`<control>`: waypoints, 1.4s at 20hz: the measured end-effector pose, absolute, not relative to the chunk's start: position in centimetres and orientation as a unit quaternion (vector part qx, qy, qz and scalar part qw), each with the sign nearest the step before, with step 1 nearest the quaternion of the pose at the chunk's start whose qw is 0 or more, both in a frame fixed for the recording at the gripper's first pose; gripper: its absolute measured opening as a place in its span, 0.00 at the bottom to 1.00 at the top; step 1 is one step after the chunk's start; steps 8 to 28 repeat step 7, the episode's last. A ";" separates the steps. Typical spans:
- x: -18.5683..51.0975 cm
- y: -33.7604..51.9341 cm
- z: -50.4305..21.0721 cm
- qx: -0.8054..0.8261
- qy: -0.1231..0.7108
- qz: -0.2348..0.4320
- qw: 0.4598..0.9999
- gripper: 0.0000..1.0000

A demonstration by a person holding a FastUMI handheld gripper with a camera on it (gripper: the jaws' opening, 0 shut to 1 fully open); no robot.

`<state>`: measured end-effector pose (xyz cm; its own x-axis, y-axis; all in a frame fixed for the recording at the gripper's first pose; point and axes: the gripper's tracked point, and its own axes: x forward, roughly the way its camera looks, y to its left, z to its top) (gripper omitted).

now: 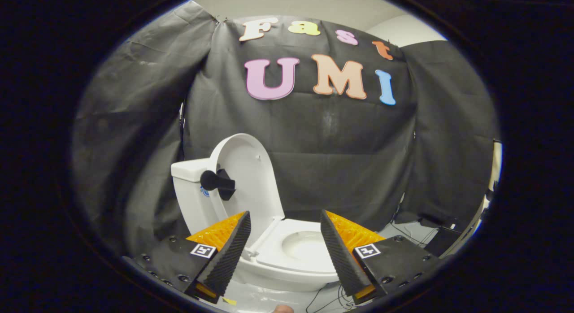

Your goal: Open the toilet lid.

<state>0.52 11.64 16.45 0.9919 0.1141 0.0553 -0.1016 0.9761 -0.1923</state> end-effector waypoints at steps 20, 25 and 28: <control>-0.7 7.7 15.6 -0.071 -0.017 0.070 0.995 0.96; -0.7 7.7 15.6 -0.071 -0.017 0.070 0.995 0.96; -0.7 7.7 15.6 -0.071 -0.017 0.070 0.995 0.96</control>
